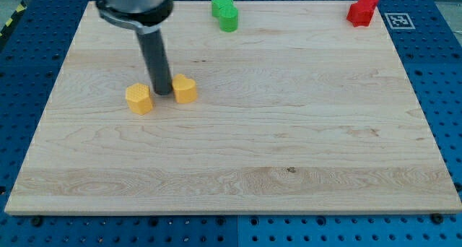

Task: Move the yellow heart to the center right of the board

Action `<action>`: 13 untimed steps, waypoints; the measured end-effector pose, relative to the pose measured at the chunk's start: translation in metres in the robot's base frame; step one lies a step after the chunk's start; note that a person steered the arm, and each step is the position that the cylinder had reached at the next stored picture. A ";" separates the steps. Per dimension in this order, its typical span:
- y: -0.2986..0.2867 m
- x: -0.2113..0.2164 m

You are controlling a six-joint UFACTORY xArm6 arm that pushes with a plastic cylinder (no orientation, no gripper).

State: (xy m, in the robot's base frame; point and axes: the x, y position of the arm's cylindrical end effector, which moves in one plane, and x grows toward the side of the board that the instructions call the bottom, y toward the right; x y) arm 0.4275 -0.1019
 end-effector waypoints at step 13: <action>0.305 -0.014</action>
